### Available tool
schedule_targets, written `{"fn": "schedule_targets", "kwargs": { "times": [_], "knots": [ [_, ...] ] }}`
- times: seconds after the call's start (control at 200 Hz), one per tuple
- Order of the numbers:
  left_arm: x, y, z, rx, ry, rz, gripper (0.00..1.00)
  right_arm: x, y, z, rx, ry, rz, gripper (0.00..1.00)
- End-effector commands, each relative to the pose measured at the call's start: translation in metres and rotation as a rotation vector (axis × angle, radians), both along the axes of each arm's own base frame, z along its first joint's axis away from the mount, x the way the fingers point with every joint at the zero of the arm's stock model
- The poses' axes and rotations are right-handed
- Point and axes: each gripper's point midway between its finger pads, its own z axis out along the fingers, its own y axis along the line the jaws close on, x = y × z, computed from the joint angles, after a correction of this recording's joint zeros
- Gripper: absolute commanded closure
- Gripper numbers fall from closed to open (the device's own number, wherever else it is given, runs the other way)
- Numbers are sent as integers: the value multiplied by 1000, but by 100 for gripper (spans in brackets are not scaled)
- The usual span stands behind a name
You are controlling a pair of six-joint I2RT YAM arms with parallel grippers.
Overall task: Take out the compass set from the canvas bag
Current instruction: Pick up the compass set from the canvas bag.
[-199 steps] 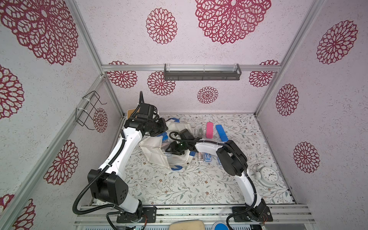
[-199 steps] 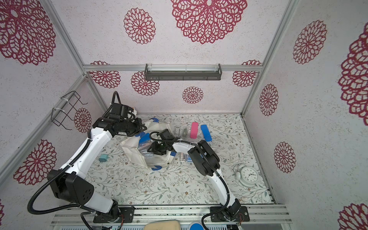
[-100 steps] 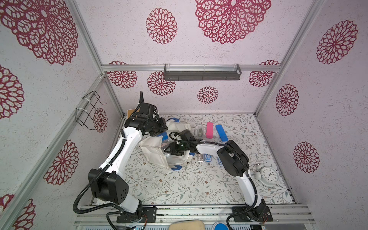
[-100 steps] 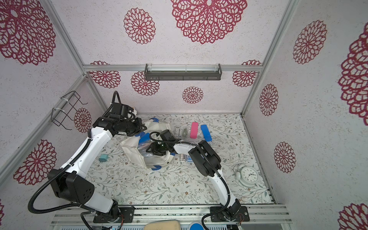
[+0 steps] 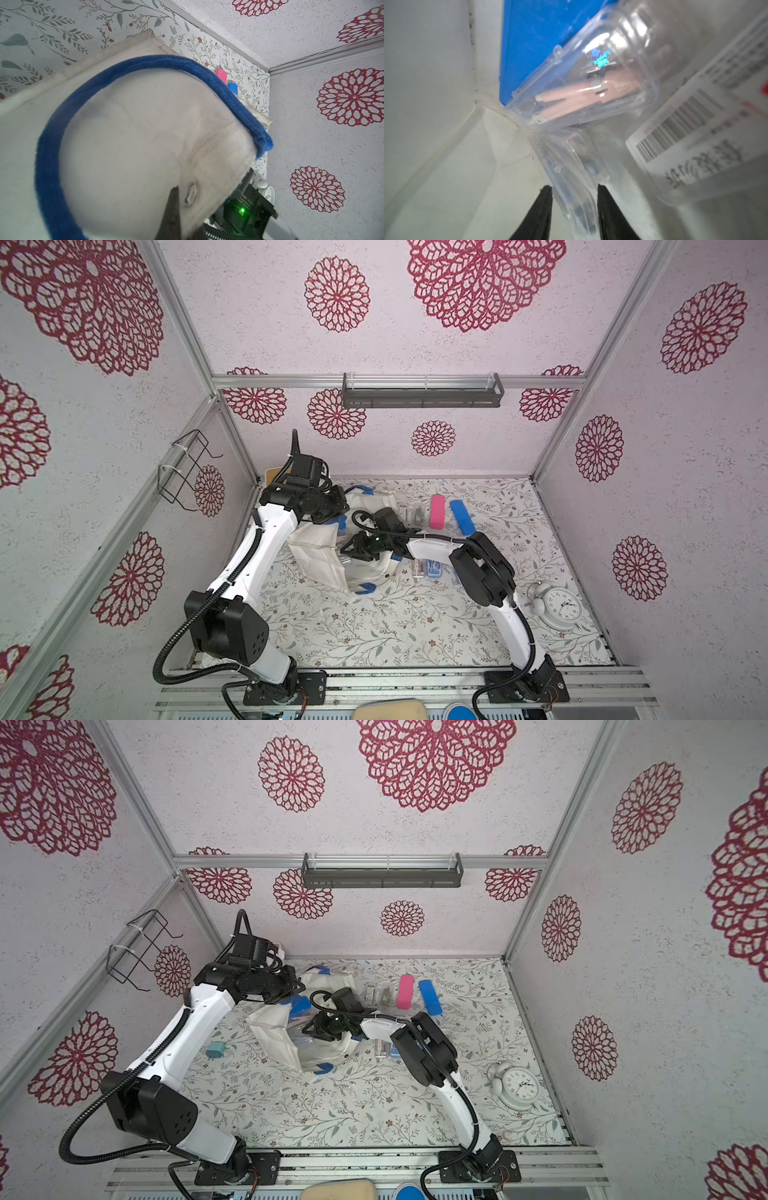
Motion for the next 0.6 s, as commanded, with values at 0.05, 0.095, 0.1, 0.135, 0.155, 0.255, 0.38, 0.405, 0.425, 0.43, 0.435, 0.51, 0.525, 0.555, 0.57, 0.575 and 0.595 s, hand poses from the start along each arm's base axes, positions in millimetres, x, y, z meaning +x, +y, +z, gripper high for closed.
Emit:
{"fn": "schedule_targets", "kwargs": {
  "times": [0.05,0.095,0.1,0.135,0.155,0.255,0.38,0.405,0.425,0.43,0.435,0.51,0.525,0.555,0.57,0.575,0.595],
  "knots": [
    [7,-10,21,-39,-64,-25,100,-6,21,41,131,-42,69,58],
    [7,-10,22,-41,-65,-26,100,-7,23,41,132,-39,74,58],
    [7,-10,21,-40,-63,-26,100,-7,23,41,133,-37,74,58],
    [8,-10,22,-40,-65,-26,100,-8,24,41,134,-37,76,60],
    [8,-10,22,-39,-68,-26,100,-8,25,41,134,-34,76,62],
    [8,-10,23,-37,-68,-27,100,-7,26,44,142,-31,77,68],
    [8,-9,23,-34,-69,-25,100,-10,27,51,159,-33,83,73],
    [8,-9,22,-33,-67,-24,100,-10,26,52,161,-34,83,74],
    [8,-9,22,-34,-68,-26,100,-10,26,53,163,-35,83,74],
    [8,-8,22,-33,-67,-25,100,-10,26,53,162,-34,84,74],
    [8,-8,21,-33,-67,-24,100,-10,26,54,162,-35,83,74],
    [9,-9,22,-36,-71,-26,100,-11,25,55,163,-35,86,65],
    [10,-10,22,-38,-71,-27,100,-11,25,54,162,-34,85,64],
    [10,-10,21,-39,-69,-27,100,-12,25,54,162,-33,86,62],
    [11,-10,22,-40,-71,-27,100,-12,25,54,162,-32,87,62],
    [11,-10,21,-39,-70,-26,100,-12,26,54,162,-31,88,62],
    [11,-10,21,-40,-70,-27,100,-13,26,53,160,-28,88,62]
  ]
}}
